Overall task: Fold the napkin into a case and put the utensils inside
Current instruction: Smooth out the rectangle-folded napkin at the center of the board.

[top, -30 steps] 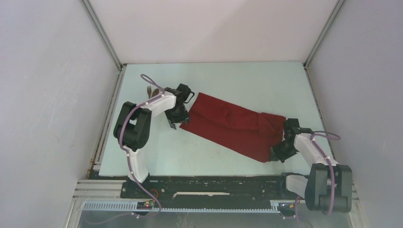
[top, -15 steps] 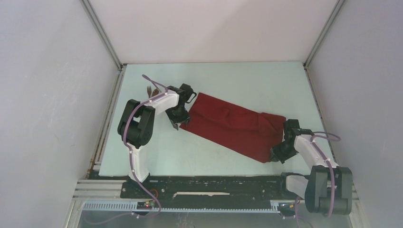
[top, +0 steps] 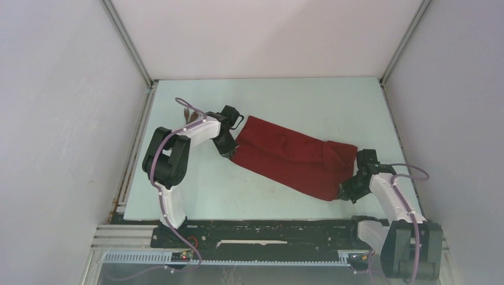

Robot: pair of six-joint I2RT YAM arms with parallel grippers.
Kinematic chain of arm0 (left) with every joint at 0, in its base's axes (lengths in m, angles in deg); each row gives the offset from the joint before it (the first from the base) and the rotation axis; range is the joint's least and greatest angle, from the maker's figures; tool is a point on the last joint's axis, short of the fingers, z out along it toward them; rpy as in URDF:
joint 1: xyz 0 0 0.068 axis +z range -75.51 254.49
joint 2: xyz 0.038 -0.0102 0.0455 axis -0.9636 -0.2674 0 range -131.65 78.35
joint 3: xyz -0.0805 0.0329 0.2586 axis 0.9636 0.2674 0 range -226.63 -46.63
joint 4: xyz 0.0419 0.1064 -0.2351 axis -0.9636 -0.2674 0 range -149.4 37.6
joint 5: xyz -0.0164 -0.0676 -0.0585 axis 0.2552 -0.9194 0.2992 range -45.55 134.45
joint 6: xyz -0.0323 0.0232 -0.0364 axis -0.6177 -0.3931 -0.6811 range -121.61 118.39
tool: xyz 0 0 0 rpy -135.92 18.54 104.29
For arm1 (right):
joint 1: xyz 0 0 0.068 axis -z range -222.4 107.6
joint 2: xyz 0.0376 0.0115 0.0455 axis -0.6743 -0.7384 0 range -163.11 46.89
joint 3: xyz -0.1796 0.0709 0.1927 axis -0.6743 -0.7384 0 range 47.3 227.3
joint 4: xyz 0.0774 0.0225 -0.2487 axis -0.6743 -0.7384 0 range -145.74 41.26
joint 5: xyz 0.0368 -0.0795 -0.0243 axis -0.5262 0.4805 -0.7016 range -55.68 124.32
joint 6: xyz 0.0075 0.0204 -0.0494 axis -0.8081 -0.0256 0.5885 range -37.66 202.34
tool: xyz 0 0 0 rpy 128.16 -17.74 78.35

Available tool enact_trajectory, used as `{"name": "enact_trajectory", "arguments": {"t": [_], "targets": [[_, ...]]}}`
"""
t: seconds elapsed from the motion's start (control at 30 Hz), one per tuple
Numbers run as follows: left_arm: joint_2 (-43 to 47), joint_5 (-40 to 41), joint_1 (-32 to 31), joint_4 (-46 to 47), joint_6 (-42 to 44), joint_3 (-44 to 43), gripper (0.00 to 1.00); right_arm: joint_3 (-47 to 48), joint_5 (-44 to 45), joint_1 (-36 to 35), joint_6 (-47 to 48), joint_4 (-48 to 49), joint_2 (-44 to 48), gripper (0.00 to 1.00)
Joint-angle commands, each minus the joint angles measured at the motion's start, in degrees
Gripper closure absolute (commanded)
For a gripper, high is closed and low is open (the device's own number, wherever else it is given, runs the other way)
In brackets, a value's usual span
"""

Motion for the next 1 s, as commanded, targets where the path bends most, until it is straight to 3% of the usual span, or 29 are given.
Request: {"name": "enact_trajectory", "arguments": {"t": [0.0,0.27,0.43,0.6,0.73,0.9,0.97], "targets": [[1.1,1.1,1.2,7.6,1.1,3.4,1.00,-0.2,-0.1,0.0,-1.1,0.3,3.1,1.00],[12.2,-1.6,2.1,8.9,0.7,6.2,1.00,-0.1,-3.2,0.6,2.2,2.5,11.7,1.00],[17.4,1.2,2.3,5.8,-0.7,9.0,1.00,0.5,-2.3,0.9,2.2,0.9,16.2,1.00],[16.3,-1.5,2.2,0.6,1.4,8.6,0.98,0.6,-2.6,1.2,2.7,0.1,16.1,1.00],[14.0,-0.8,2.2,-3.0,3.0,8.8,0.53,0.6,-3.6,1.3,3.0,0.7,14.8,1.00],[12.4,1.1,1.2,-4.3,3.5,7.2,0.31,0.6,-3.6,1.3,3.5,1.5,13.6,1.00],[10.1,0.3,0.7,-4.1,3.4,6.1,0.29,0.6,-4.0,1.3,3.6,2.1,12.9,1.00]]}}
